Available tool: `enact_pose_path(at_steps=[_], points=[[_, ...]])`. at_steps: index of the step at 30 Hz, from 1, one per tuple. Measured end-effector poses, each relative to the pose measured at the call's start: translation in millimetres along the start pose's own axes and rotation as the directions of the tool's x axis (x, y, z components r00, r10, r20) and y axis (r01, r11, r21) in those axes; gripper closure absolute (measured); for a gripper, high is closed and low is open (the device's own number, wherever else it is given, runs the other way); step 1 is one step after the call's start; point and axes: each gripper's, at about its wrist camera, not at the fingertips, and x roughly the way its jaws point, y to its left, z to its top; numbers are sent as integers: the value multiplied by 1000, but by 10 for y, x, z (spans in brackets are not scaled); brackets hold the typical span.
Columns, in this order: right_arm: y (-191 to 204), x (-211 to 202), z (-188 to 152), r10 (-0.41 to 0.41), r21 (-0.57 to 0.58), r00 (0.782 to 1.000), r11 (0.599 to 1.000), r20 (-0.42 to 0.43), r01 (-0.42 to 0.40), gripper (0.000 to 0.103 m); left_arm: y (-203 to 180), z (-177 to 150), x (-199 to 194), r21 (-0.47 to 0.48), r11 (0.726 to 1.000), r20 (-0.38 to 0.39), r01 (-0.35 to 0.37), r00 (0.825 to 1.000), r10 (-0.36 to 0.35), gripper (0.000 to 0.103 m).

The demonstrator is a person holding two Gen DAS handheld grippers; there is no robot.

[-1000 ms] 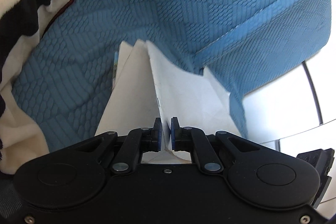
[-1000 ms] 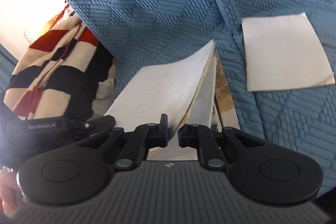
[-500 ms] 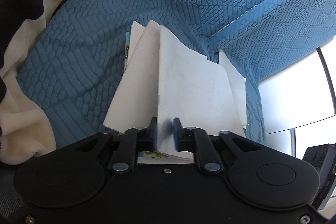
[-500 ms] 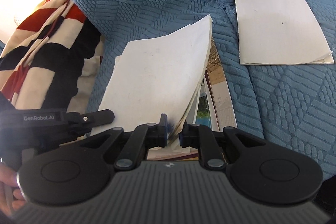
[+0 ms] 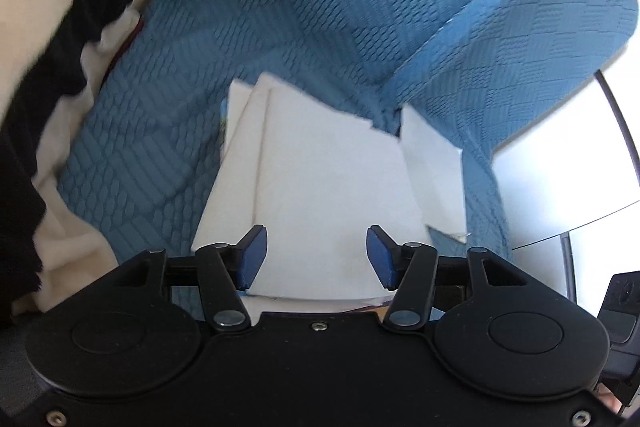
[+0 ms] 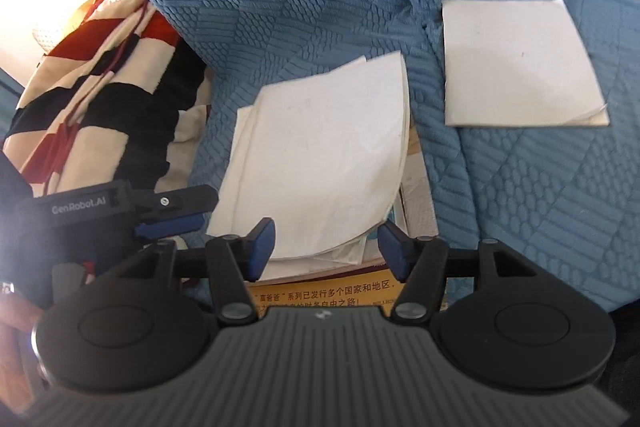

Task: Organize objects
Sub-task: 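Lower the pile onto the stack and open both tools, then withdraw both tools from the book stack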

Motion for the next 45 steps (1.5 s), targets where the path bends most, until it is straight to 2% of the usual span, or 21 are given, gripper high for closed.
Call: enact_pose_path(at_steps=[10, 14, 20, 23, 28, 30, 33, 37, 39, 45], points=[[199, -677, 250, -16, -105, 990, 994, 142, 32, 43, -737, 161, -552, 125, 992, 99, 14, 995, -26, 46], [243, -967, 325, -10, -121, 981, 992, 195, 34, 43, -1007, 115, -751, 189, 982, 141, 18, 989, -46, 44], [264, -1375, 310, -4, -144, 963, 989, 269, 44, 43, -1275, 2, -921, 240, 969, 159, 49, 983, -89, 40], [260, -1541, 259, -10, -157, 954, 986, 301, 60, 43, -1370, -57, -941, 266, 963, 168, 43, 982, -90, 39], [174, -1741, 133, -30, -157, 940, 984, 340, 88, 43, -1536, -221, -939, 295, 954, 170, 51, 980, -105, 32], [137, -1798, 63, -58, -151, 932, 981, 357, 119, 43, -1612, -294, -923, 311, 949, 174, 45, 979, -104, 27], [65, -1858, -25, -64, -133, 926, 984, 371, 122, 43, -1728, -409, -890, 339, 940, 176, 44, 978, -110, 19], [-47, -1917, -132, -94, -105, 915, 984, 392, 146, 43, -1857, -554, -840, 358, 932, 175, 52, 977, -122, 14], [-115, -1945, -178, -112, -91, 909, 983, 402, 161, 43, -1916, -634, -821, 363, 930, 179, 54, 976, -127, 7], [-323, -1976, -285, -149, -58, 900, 980, 410, 189, 43, -2042, -811, -696, 385, 921, 184, 49, 974, -129, 3]])
